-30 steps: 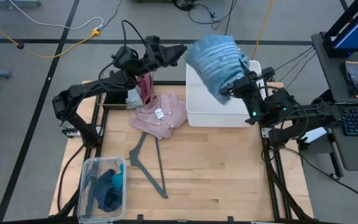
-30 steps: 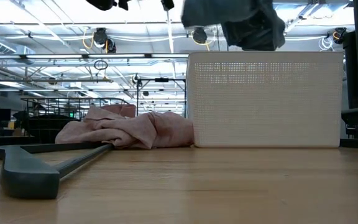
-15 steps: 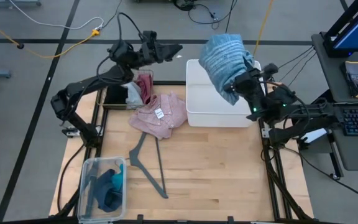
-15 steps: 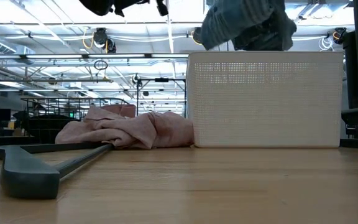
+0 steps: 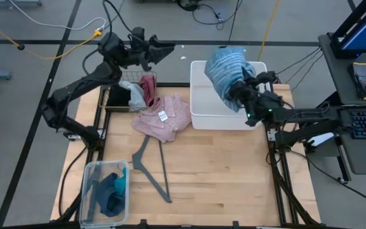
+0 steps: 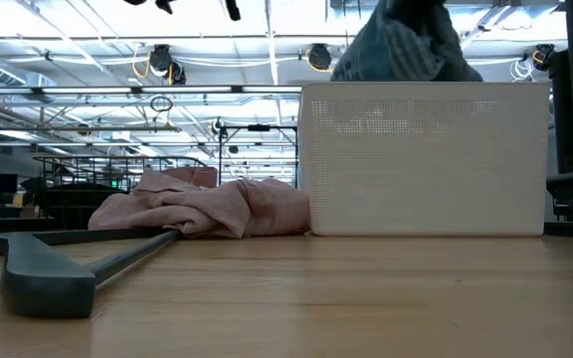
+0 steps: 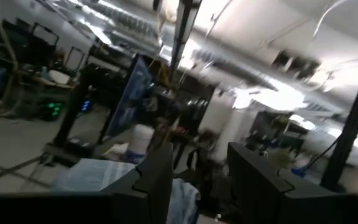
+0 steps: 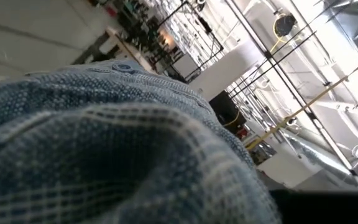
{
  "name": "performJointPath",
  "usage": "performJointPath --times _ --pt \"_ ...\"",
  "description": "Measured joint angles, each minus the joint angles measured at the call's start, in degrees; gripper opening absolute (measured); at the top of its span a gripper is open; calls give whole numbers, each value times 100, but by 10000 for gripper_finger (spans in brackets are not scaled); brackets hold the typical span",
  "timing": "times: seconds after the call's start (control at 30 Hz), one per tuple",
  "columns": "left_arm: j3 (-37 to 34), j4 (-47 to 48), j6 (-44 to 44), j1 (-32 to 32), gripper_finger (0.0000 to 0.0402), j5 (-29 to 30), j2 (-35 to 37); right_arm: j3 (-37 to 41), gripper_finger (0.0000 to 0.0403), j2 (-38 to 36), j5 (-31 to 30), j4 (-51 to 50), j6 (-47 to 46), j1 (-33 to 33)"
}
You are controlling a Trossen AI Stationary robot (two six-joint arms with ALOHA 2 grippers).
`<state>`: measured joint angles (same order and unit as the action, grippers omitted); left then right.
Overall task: Pick & Place Cloths
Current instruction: Put the blue shirt into the white bin
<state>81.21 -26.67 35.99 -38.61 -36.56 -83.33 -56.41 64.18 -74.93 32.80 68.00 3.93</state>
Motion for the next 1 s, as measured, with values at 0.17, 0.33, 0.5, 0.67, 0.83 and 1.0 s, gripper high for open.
performJointPath --times 0.17,0.33,0.5,0.67,0.83,1.0 --pt "0 784 -615 11 154 40 287 636 10 2 -4 -11 -8 189" --pt "0 1083 -762 7 154 63 366 1126 10 2 -3 -14 -263 364" --pt "0 1192 -765 7 154 64 367 1207 10 1 34 -4 -268 399" --pt "0 1236 -756 5 154 64 367 1207 10 -116 170 21 -239 393" --pt "0 1245 -745 7 154 64 367 1207 10 -327 461 -61 -559 393" --pt "0 1244 -745 7 154 64 367 1207 10 -541 1324 -1019 -1462 460"
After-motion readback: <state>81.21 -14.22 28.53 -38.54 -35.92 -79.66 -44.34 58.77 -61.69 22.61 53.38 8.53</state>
